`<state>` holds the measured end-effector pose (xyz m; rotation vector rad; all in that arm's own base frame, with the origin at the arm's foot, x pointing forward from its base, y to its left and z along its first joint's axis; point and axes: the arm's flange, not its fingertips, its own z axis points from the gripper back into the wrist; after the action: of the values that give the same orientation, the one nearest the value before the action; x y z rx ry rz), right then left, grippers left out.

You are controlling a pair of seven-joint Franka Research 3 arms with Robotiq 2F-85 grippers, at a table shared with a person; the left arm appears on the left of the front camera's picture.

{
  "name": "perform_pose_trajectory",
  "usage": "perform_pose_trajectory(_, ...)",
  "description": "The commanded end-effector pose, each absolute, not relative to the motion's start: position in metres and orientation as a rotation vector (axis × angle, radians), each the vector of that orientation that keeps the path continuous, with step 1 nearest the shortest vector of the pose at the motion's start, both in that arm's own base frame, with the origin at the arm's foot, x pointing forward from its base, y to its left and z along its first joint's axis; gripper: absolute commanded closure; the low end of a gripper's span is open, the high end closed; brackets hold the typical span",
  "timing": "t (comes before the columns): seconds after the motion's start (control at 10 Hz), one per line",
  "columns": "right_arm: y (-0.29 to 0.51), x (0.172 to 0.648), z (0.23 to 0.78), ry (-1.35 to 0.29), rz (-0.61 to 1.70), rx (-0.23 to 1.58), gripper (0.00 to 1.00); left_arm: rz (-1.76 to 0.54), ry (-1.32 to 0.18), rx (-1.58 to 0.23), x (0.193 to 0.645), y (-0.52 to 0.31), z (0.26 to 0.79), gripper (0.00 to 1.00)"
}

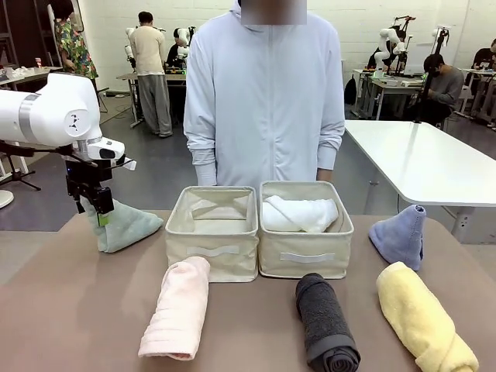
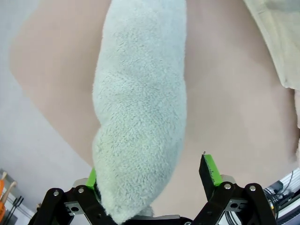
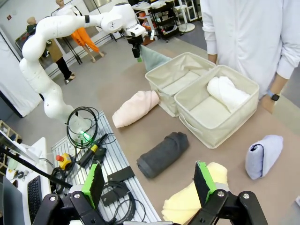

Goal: Sort the towels based on their folding style.
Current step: Pick up one triangle-folded towel and place it in the left Fabric basket.

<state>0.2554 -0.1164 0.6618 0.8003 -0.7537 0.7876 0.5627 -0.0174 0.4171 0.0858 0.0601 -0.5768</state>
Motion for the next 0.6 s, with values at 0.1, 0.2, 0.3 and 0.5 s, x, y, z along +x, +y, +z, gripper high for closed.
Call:
perform_pose_trajectory(0.1,-0.1161,0.2572,0.6647,-0.772,0.802,0.819,0.00,-0.545,0.065,0.168,0.5708,-0.0213,0.4119,0.00)
perform_pose_trajectory(0.2,-0.1161,0.2572,0.6647,-0.772,0.802,0.819,0.00,-0.544,0.040,0.176,0.5705,-0.0206,0.4110,0.00)
perform_pose_trajectory(0.3,-0.1161,0.2572,0.6647,-0.772,0.802,0.819,0.00,-0.552,-0.001,0.148,0.5699,-0.0197,0.4128,0.00)
perform_pose_trajectory(0.5,-0.1161,0.2572,0.6647,-0.772,0.802,0.819,0.00,-0.575,-0.080,0.120,0.5678,-0.0196,0.4154,0.00)
